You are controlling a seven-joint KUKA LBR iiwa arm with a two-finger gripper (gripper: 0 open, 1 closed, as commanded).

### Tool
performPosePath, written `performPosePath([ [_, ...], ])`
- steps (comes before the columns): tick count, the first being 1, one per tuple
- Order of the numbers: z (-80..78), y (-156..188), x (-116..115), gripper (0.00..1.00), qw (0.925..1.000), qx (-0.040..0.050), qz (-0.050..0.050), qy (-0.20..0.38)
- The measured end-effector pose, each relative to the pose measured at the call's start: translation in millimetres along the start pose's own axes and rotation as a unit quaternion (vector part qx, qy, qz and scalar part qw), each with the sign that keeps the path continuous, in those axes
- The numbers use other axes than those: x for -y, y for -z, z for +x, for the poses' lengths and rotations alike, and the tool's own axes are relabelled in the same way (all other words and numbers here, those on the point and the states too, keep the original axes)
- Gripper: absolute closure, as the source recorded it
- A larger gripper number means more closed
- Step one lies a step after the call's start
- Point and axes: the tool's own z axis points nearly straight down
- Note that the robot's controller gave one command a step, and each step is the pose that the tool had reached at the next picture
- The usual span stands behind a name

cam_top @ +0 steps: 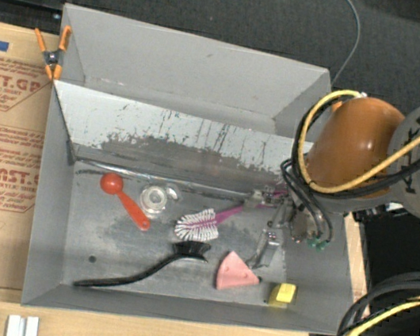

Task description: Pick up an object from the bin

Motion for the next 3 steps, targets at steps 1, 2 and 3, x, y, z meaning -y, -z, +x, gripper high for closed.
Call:
performPosePath([
  [1, -1.8, 4, 0, 0.0, 1.0, 0.0039, 0.0, 0.0],
  [2, -41.6, -96, -42, 0.0, 0.9957, 0.0053, 0.001, 0.093],
  [3, -61.8, -49, -54, 0.0, 0.9912, 0.0097, 0.002, 0.132],
])
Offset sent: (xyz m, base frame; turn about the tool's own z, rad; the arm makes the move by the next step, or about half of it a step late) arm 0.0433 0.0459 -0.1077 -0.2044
